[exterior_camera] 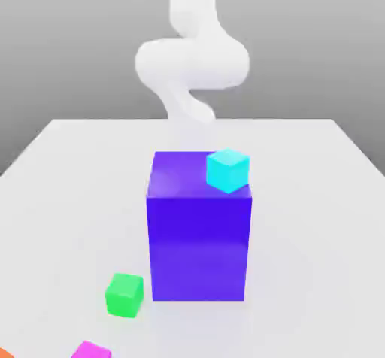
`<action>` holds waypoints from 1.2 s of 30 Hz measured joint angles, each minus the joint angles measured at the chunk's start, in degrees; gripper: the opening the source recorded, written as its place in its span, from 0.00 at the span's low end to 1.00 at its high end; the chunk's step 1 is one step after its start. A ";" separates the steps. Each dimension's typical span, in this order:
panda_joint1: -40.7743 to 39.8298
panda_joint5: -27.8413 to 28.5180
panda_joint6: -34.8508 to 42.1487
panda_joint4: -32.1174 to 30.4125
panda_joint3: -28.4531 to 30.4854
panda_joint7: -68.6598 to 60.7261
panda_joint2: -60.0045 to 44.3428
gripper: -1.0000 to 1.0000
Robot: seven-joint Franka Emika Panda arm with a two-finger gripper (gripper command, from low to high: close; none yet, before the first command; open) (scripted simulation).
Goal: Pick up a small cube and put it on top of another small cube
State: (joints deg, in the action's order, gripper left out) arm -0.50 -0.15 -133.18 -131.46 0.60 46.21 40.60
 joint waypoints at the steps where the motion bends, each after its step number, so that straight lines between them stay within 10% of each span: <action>1: -0.22 -0.07 -0.61 0.14 0.26 0.16 -2.26 0.50; 34: -8.61 -6.97 -22.84 5.61 5.12 1.01 -71.02 0.50; 35: -8.82 -7.16 -23.75 5.86 4.87 0.86 -72.21 0.00; 36: -8.82 -7.16 -23.75 5.86 4.87 0.86 -72.21 0.00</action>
State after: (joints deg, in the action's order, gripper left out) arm -9.32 -7.32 -156.93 -125.59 5.47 47.07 -31.60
